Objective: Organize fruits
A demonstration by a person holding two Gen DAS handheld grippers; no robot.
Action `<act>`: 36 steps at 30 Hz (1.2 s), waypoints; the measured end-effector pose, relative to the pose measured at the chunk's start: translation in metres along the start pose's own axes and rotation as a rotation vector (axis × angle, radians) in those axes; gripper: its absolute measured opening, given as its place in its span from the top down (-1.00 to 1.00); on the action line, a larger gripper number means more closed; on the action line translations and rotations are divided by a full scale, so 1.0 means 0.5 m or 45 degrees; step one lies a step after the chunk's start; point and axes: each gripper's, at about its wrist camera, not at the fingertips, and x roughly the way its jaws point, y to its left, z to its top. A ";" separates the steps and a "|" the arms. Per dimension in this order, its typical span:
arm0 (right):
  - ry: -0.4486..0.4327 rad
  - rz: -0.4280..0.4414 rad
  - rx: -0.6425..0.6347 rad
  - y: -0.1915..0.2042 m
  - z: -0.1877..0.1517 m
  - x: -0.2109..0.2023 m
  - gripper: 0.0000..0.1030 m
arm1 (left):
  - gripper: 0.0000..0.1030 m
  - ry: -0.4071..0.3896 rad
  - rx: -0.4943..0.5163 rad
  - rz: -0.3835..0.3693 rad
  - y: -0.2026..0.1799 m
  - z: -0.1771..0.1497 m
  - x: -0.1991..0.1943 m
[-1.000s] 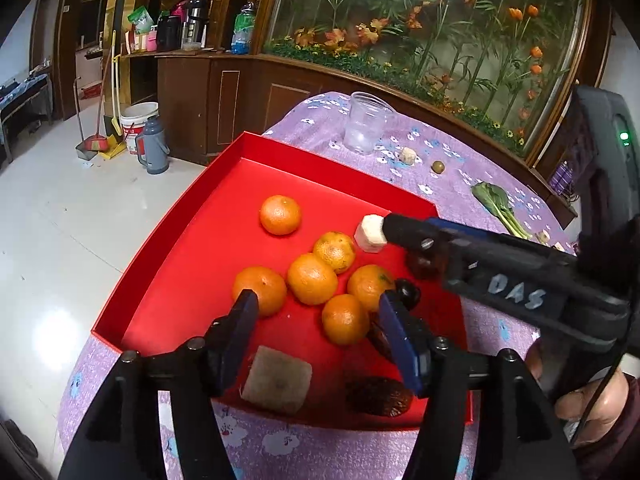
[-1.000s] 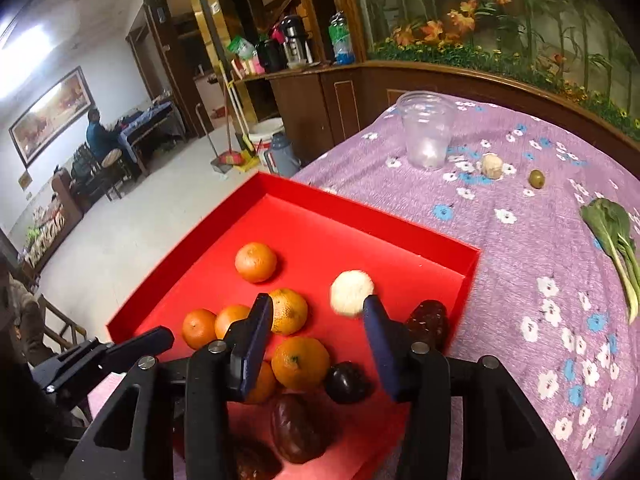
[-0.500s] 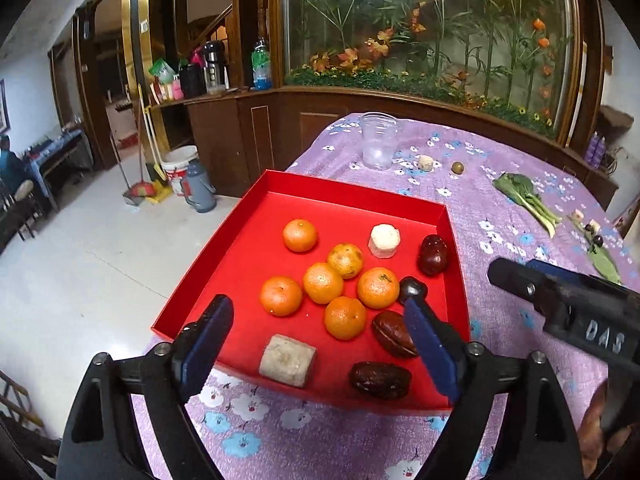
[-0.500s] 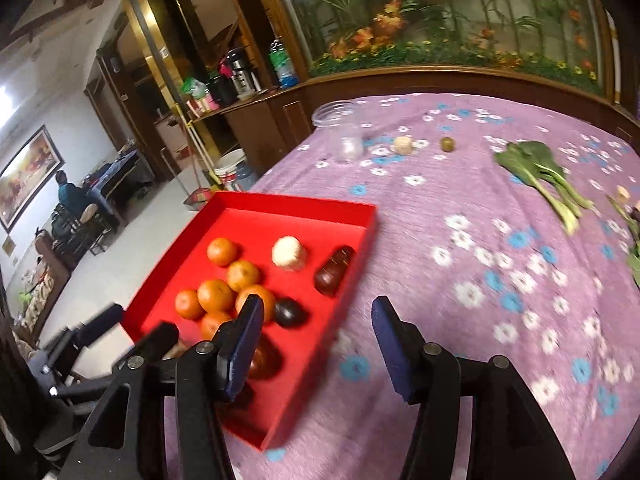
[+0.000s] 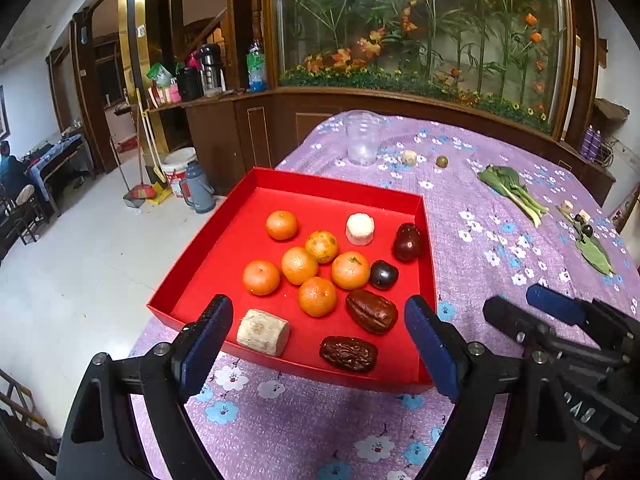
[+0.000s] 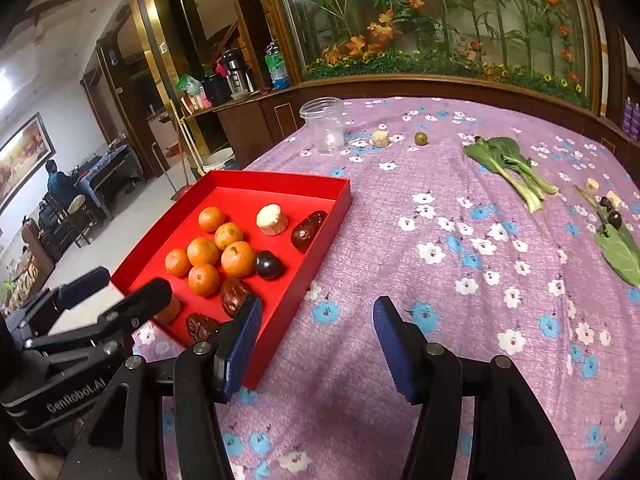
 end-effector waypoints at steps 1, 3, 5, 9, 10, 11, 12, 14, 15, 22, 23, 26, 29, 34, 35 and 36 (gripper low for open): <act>-0.005 -0.004 -0.011 0.003 -0.003 -0.004 -0.24 | -0.69 -0.013 -0.001 0.008 0.000 0.000 -0.006; -0.015 -0.009 -0.029 0.009 -0.008 -0.013 -0.25 | -0.69 -0.052 -0.011 0.038 0.001 0.001 -0.025; -0.027 -0.005 -0.046 0.018 -0.013 -0.024 -0.29 | -0.71 -0.110 -0.031 0.080 0.006 0.001 -0.048; -0.067 0.002 -0.092 0.042 -0.022 -0.052 -0.34 | -0.99 -0.297 -0.063 0.214 0.015 0.001 -0.118; -0.076 0.006 -0.101 0.047 -0.024 -0.058 -0.37 | -1.00 -0.334 -0.070 0.227 0.018 0.002 -0.133; -0.088 0.013 -0.113 0.054 -0.027 -0.066 -0.40 | -1.00 -0.370 -0.083 0.233 0.022 0.003 -0.151; -0.094 0.017 -0.121 0.059 -0.028 -0.071 -0.42 | -1.00 -0.389 -0.094 0.234 0.025 0.001 -0.161; -0.109 0.026 -0.141 0.074 -0.034 -0.082 -0.47 | -1.00 -0.405 -0.116 0.227 0.030 -0.006 -0.174; -0.112 0.028 -0.149 0.080 -0.038 -0.085 -0.47 | -1.00 -0.402 -0.122 0.228 0.032 -0.009 -0.175; -0.106 0.037 -0.171 0.099 -0.057 -0.097 -0.48 | -1.00 -0.388 -0.105 0.258 0.025 -0.023 -0.188; -0.106 0.037 -0.174 0.101 -0.059 -0.098 -0.49 | -1.00 -0.385 -0.102 0.259 0.023 -0.025 -0.188; -0.111 0.036 -0.179 0.104 -0.064 -0.103 -0.56 | -1.00 -0.336 -0.108 0.221 0.023 -0.027 -0.179; -0.112 0.024 -0.177 0.104 -0.068 -0.104 -0.59 | -1.00 -0.287 -0.102 0.217 0.022 -0.030 -0.166; -0.098 0.008 -0.157 0.099 -0.066 -0.098 -0.61 | -1.00 -0.233 -0.091 0.206 0.020 -0.038 -0.148; -0.095 0.003 -0.154 0.098 -0.066 -0.096 -0.64 | -1.00 -0.224 -0.089 0.201 0.019 -0.039 -0.145; -0.092 0.000 -0.152 0.097 -0.066 -0.094 -0.65 | -1.00 -0.215 -0.087 0.200 0.018 -0.040 -0.141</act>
